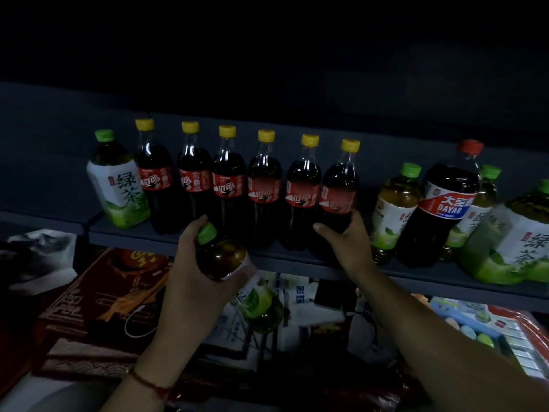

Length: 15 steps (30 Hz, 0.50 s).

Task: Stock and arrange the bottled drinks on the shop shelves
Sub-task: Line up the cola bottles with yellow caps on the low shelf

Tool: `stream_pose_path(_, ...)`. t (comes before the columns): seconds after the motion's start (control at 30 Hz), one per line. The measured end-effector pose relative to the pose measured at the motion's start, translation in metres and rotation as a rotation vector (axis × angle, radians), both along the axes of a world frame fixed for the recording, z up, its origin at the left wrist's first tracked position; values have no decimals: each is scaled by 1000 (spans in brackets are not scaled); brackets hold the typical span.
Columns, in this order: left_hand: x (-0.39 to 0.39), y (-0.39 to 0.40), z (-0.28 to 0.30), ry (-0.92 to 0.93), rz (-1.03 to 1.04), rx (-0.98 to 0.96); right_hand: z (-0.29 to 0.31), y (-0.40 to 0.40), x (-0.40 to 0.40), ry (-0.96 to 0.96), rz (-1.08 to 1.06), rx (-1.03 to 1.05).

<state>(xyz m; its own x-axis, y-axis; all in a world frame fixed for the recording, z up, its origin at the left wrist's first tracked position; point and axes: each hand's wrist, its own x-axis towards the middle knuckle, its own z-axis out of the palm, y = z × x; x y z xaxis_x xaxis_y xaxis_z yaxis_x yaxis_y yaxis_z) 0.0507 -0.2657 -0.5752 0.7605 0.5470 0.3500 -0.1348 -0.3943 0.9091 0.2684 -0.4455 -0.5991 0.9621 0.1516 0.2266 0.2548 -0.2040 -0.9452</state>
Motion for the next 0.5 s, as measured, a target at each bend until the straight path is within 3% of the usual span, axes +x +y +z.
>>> stream_pose_path(0.23, 3, -4, -2, 4, -13, -43, 8, -6, -18, -29, 33, -5)
stream_pose_path(0.33, 3, -9, 8, -29, -10, -58, 16, -20, -60, -212, 2, -38)
stream_pose_path(0.4, 2, -13, 25, -70, -8, -64, 27, -30, -93, -269, 103, -190)
stream_pose_path(0.5, 2, -16, 58, -144, -1, -39, 56, -32, -128, -157, 448, -431)
